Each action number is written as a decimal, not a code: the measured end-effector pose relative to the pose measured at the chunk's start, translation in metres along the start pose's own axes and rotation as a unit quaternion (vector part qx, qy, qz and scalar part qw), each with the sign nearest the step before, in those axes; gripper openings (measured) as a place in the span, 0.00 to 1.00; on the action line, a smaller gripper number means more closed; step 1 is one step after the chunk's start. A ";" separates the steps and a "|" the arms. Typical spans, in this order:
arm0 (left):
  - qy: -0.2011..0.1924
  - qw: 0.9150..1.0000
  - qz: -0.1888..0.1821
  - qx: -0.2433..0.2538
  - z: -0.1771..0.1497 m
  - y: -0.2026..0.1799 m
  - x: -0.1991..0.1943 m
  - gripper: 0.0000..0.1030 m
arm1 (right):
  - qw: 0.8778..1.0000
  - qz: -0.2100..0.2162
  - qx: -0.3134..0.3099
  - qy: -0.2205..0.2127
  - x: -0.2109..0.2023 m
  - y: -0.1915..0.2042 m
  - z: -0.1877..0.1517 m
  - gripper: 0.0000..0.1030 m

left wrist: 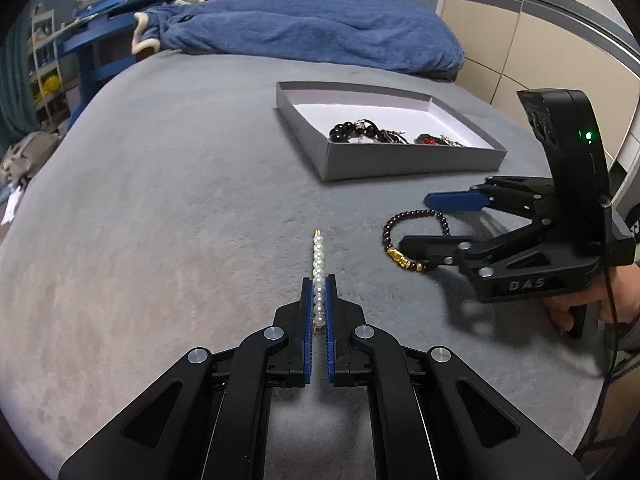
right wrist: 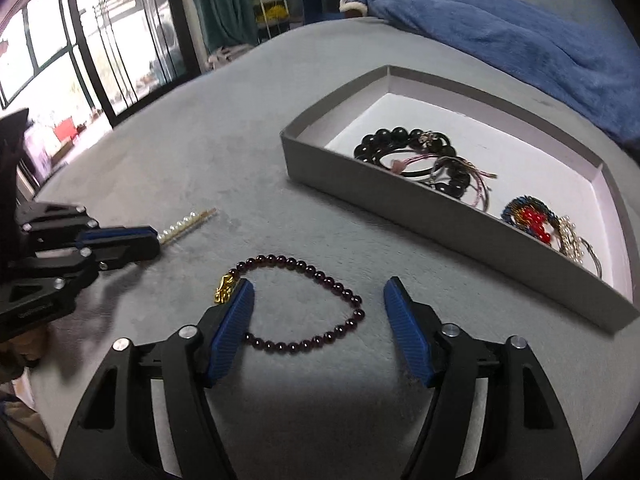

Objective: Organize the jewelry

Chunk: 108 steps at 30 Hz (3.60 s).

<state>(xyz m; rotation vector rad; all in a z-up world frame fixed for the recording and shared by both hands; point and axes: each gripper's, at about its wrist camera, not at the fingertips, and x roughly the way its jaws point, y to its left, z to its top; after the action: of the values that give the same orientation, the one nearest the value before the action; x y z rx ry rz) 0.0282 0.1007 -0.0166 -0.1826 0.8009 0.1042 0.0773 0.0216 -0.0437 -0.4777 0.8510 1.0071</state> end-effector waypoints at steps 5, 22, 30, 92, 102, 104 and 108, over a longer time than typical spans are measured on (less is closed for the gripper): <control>0.001 1.000 -0.001 0.001 0.000 -0.001 0.001 0.06 | 1.000 0.026 0.006 -0.001 -0.004 -0.005 -0.003 0.08; -0.058 0.996 -0.061 0.024 0.075 -0.050 0.007 0.06 | 0.988 0.000 0.088 -0.127 -0.086 -0.074 -0.001 0.05; -0.067 0.994 -0.066 0.051 0.102 -0.070 0.020 0.06 | 0.981 0.001 0.119 -0.156 -0.101 -0.105 0.014 0.06; -0.140 0.990 -0.021 -0.006 0.077 -0.051 0.035 0.93 | 0.967 -0.123 0.154 -0.164 -0.094 -0.122 -0.048 0.81; -0.187 0.982 0.002 -0.003 0.060 -0.055 0.012 0.95 | 0.956 -0.142 0.130 -0.223 -0.117 -0.098 -0.070 0.91; -0.193 0.981 0.004 -0.002 0.058 -0.055 0.009 0.95 | 0.955 -0.147 0.120 -0.229 -0.120 -0.092 -0.072 0.92; -0.191 0.982 0.002 0.005 0.056 -0.058 0.010 0.95 | 0.953 -0.153 0.095 -0.244 -0.125 -0.078 -0.074 0.93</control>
<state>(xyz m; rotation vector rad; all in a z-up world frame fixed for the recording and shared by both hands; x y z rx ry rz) 0.0838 0.0558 0.0221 -0.1449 0.4190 0.1345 0.0838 -0.1342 0.0098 -0.1721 0.4066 0.7010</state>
